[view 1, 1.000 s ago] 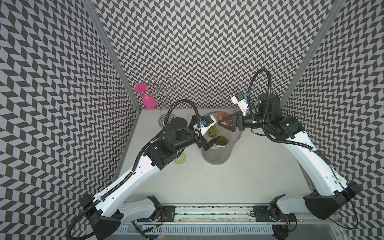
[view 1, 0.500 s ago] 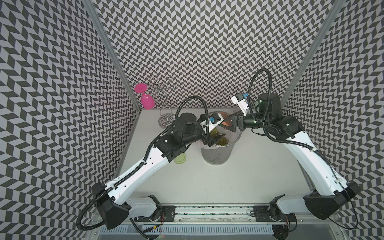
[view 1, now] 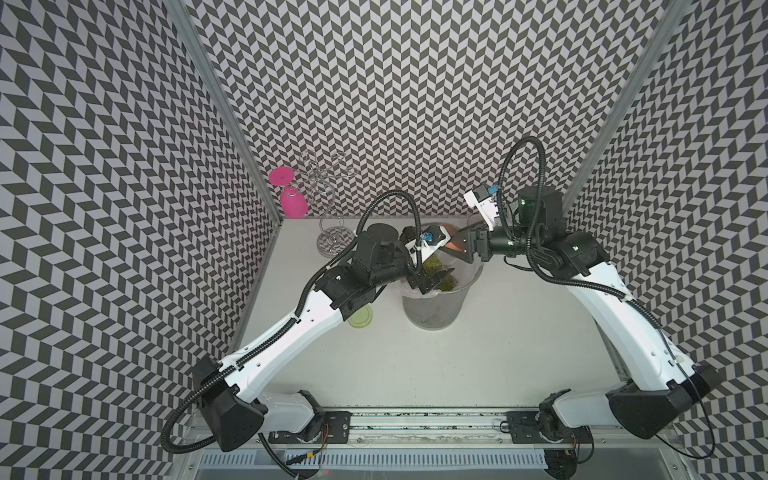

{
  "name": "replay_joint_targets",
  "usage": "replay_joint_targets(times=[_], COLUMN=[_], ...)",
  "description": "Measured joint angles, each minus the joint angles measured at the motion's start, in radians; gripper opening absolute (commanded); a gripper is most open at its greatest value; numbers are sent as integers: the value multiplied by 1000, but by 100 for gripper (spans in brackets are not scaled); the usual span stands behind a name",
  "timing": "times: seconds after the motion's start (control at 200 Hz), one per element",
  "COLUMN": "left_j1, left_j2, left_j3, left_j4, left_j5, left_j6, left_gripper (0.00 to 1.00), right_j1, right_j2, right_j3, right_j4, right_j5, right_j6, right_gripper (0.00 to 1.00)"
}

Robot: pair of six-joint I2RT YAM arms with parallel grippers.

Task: Empty moldy mung beans from jars
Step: Unscrew the lid from the jar.

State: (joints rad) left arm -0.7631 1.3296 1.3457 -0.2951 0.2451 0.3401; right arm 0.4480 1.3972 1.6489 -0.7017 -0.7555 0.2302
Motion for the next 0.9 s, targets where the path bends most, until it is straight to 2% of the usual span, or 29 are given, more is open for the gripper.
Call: replay_joint_targets(times=[0.04,0.12,0.305,0.421,0.601,0.901], left_j1=[2,6,28,75,185,254], left_j2=[0,0,1,11,51,139], left_j3=[1,4,5,4,6,63], left_j4=[-1,-1,0,11,25,8], left_j5=[0,8,45,149,383,559], left_j6=[-3,-2,-9,-29,-81,-108], left_gripper=[69,58,44,34,28,23], right_j1=[0,-2,-6,-20,-40,-106], right_j2=[-2,-6,-11,-3,67,186], right_j3=[-4,-13,-32,-32,-16,69], right_j4=[4,18,42,51,93,44], right_j5=[1,-1,-8,-25,-123,-314], right_j6=[0,0,2,-30,-131,-285], right_gripper=[63,63,63,62,60,58])
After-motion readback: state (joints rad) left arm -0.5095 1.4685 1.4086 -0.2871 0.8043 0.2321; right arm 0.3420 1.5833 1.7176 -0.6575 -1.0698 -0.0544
